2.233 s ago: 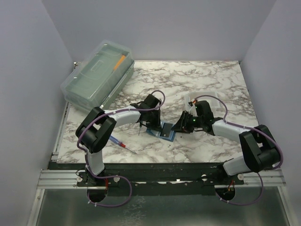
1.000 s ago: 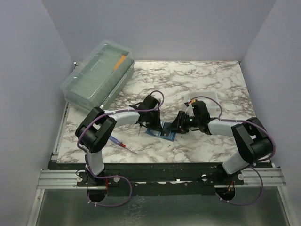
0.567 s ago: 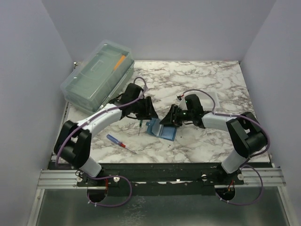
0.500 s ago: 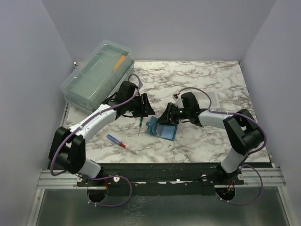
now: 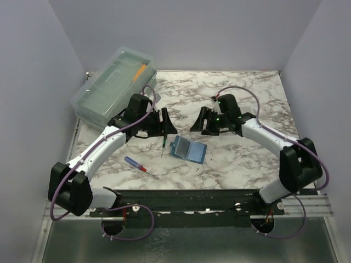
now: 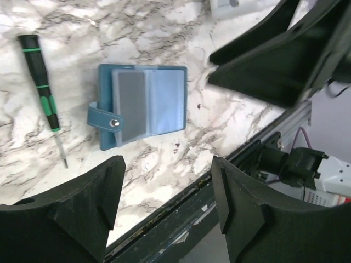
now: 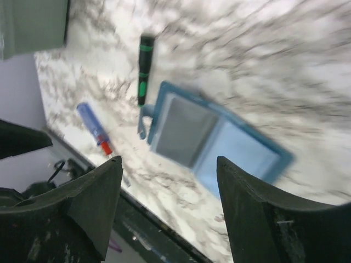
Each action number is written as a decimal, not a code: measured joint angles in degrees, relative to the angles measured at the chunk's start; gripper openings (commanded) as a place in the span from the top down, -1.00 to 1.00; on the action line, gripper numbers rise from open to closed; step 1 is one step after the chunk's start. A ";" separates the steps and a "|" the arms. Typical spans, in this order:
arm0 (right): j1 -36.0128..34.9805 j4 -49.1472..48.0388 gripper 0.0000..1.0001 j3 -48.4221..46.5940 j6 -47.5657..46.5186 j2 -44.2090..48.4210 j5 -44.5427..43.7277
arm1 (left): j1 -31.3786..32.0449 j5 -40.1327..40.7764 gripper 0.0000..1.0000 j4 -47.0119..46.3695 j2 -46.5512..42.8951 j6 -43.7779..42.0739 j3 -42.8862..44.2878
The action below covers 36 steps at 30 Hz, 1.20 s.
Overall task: Put the credit cards into the card holder
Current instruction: Turn over the card slot in the card holder.
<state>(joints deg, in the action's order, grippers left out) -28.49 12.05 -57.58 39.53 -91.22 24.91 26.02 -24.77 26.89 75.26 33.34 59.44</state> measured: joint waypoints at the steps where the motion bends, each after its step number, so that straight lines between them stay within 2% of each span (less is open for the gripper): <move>1: 1.62 2.84 -0.56 -0.90 -1.81 1.88 -1.16 | 0.00 -0.81 -0.44 -0.22 0.09 0.00 -0.11; 4: 8.39 10.03 -0.74 -4.04 -7.28 5.95 -3.96 | 1.18 -3.10 -0.45 -2.14 0.74 0.07 -0.33; 8: 16.22 16.57 -0.87 -8.81 -13.94 6.10 -6.75 | 2.86 -5.03 -0.46 -6.75 3.08 0.26 -0.31; 17: 20.55 20.22 -0.99 -14.73 -21.16 -3.74 -8.13 | 3.32 -4.68 -0.47 -11.41 15.78 2.75 3.61; 22: 21.11 21.51 -0.99 -20.00 -22.53 -8.17 -7.28 | 3.15 -0.52 -0.48 -5.20 16.39 3.34 6.29; 28: 21.11 21.27 -0.91 -22.12 -22.69 -10.78 -5.53 | 1.66 3.52 -0.49 5.16 18.43 2.27 19.76; 31: 21.11 21.27 -0.82 -22.12 -22.58 -11.82 -4.26 | 1.27 4.59 -0.50 7.65 18.47 1.64 23.80; 36: 21.11 20.96 -0.82 -22.08 -22.01 -13.79 -1.88 | 1.33 5.88 -0.50 12.39 19.74 0.02 29.99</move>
<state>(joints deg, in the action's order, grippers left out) -7.38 33.01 -79.66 17.52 -105.01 23.03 27.35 -18.90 39.29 95.00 33.36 89.43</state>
